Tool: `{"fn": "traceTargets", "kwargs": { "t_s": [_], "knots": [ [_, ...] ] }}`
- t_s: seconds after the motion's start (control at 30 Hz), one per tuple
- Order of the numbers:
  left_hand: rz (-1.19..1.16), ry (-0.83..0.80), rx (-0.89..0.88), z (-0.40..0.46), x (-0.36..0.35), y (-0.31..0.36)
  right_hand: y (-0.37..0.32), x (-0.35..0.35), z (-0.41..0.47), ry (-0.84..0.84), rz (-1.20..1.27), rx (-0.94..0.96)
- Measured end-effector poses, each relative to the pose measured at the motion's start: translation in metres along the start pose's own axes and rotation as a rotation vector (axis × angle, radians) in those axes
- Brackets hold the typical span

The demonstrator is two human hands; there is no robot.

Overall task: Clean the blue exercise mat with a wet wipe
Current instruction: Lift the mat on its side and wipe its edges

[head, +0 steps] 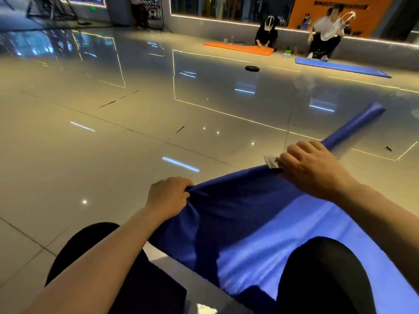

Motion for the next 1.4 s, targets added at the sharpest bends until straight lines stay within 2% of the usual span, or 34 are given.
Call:
{"fn": "traceTargets", "kwargs": {
  "t_s": [0.07, 0.13, 0.2, 0.27, 0.33, 0.4, 0.47, 0.63, 0.77, 0.97, 1.07, 1.13, 1.23, 1.3, 1.4],
  "knots": [
    [0.093, -0.037, 0.11, 0.015, -0.005, -0.019, -0.032, -0.007, 0.027, 0.044, -0.022, 0.073],
    [0.124, -0.131, 0.126, 0.02, -0.009, -0.017, -0.048, -0.014, 0.045, 0.064, -0.025, 0.08],
    [0.078, -0.229, -0.02, 0.017, -0.012, 0.011, -0.049, -0.013, 0.052, 0.085, -0.01, 0.036],
    [-0.1, -0.261, -0.175, 0.002, -0.004, 0.048, -0.046, -0.004, 0.053, 0.097, -0.011, -0.006],
    [-0.273, -0.134, -0.239, -0.012, 0.01, 0.076, -0.042, 0.008, 0.052, 0.105, -0.011, -0.021],
    [-0.524, 0.062, -0.176, -0.022, 0.022, 0.081, -0.038, 0.021, 0.052, 0.108, -0.008, -0.014],
    [-0.688, 0.163, -0.112, -0.031, 0.021, 0.078, -0.035, 0.031, 0.047, 0.101, 0.004, 0.012],
    [-0.706, 0.148, -0.144, -0.057, -0.001, 0.08, -0.056, 0.034, 0.022, 0.038, 0.101, 0.103],
    [-0.765, 0.206, -0.141, -0.079, -0.005, 0.084, -0.065, 0.036, 0.005, 0.116, 0.033, 0.069],
    [-0.798, 0.211, -0.116, -0.091, -0.005, 0.074, 0.002, 0.074, -0.01, 0.2, -0.124, -0.131],
    [-0.779, 0.188, -0.128, -0.098, -0.005, 0.073, 0.026, 0.095, -0.006, 0.188, -0.224, -0.197],
    [-0.787, 0.187, -0.117, -0.102, -0.006, 0.069, 0.008, 0.09, 0.001, 0.179, -0.194, -0.164],
    [-0.798, 0.179, -0.101, -0.103, -0.007, 0.06, -0.064, 0.063, 0.008, 0.23, -0.011, -0.046],
    [-0.786, 0.192, -0.108, -0.102, -0.006, 0.056, -0.105, 0.044, 0.012, 0.174, 0.044, 0.071],
    [-0.797, 0.218, -0.097, -0.1, -0.001, 0.053, -0.1, 0.046, 0.02, 0.151, -0.006, 0.158]
  ]
}}
Point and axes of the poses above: each hand's wrist, its own z-axis towards the middle knuckle, its own x-axis out of the back of the hand, y = z × x, the point moved 5 cm from there along z, towards the middle knuckle, and after that the axes turned 14 degrees about x, right-handed, at the moved point
